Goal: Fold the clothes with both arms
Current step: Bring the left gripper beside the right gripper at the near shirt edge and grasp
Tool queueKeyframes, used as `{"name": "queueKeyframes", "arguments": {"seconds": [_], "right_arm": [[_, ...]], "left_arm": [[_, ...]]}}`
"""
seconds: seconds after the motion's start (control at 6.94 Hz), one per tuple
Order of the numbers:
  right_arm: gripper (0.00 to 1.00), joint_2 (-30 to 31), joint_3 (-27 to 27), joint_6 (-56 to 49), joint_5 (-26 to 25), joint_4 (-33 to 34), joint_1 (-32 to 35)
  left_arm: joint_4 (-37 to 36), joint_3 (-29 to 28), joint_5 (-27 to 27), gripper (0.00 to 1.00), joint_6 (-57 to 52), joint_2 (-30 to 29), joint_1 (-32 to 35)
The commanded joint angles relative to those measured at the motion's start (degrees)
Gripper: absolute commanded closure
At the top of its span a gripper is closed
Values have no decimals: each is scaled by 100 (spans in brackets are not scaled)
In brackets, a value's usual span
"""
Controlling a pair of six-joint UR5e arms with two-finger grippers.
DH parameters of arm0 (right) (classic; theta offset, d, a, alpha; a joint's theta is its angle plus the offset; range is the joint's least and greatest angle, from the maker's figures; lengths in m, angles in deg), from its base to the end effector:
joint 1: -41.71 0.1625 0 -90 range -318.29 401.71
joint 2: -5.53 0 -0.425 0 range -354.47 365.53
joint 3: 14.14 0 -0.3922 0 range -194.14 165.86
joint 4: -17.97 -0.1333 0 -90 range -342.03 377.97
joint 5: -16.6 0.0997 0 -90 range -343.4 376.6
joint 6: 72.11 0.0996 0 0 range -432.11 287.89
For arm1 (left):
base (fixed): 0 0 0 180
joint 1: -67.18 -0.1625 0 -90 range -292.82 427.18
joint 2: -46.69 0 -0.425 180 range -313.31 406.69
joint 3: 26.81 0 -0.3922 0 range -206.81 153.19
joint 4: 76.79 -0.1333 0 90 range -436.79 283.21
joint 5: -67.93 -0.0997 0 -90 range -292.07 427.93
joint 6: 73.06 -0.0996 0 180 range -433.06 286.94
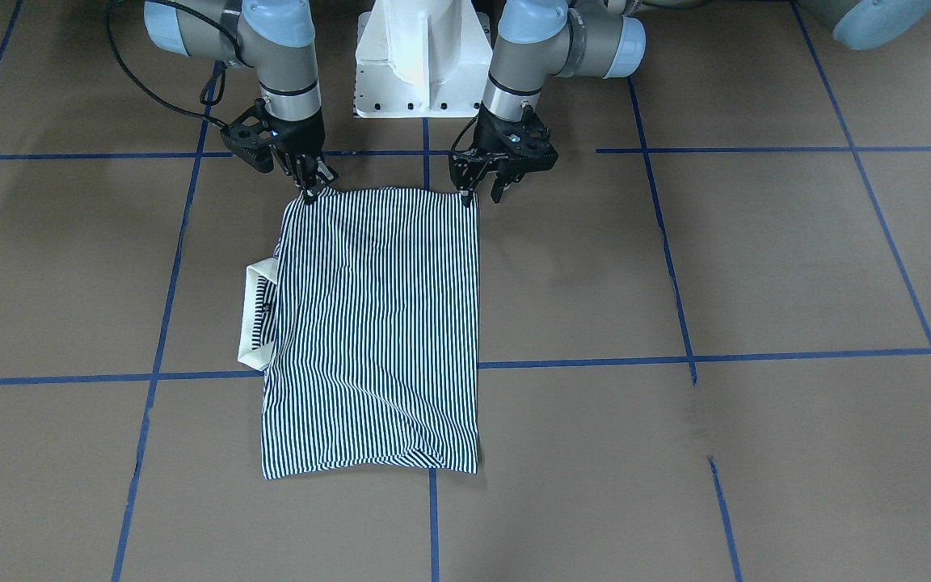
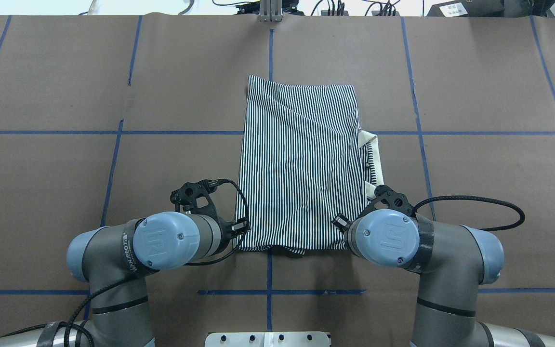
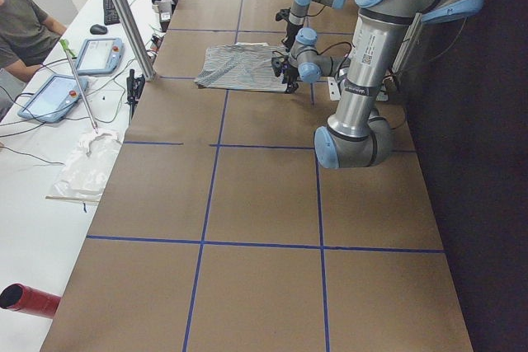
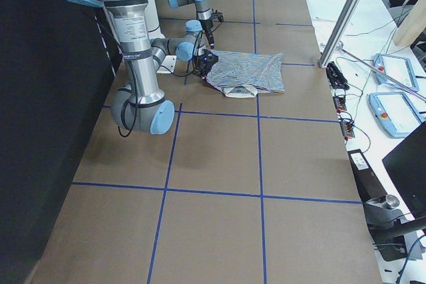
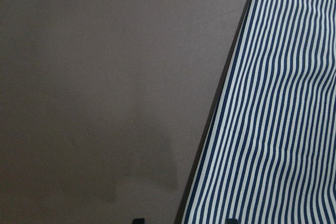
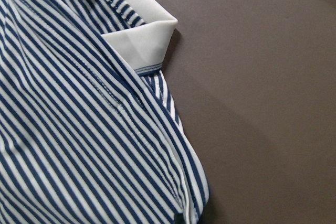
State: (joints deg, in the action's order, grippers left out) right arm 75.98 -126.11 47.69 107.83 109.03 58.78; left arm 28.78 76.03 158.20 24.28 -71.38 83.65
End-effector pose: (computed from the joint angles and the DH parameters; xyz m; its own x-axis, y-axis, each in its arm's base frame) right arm -0.5125 -0.2946 0.3141 0.4919 0.6708 0.5550 -0.6046 0.7219 -0.3367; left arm 0.5708 -0.3073 0.2525 0.4895 -0.2779 -0.8265 0.3451 0.9322 -0.1091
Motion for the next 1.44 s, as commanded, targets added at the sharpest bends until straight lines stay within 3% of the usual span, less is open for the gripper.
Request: {"name": "queueKeyframes", "arguments": {"seconds": [0.0,0.29,1.3], "right_arm": [[100,-5,0,0,-9,0,8],[100,-14,0,0,-9,0,-1],[100,-31,-9,0,-9,0,8]], "left_arm": [[17,-107,17,45,-13,-23,-3],[8,-107,35,54,-4,-59,-3],[-1,-159,35,56,-4,-67,-179]]}}
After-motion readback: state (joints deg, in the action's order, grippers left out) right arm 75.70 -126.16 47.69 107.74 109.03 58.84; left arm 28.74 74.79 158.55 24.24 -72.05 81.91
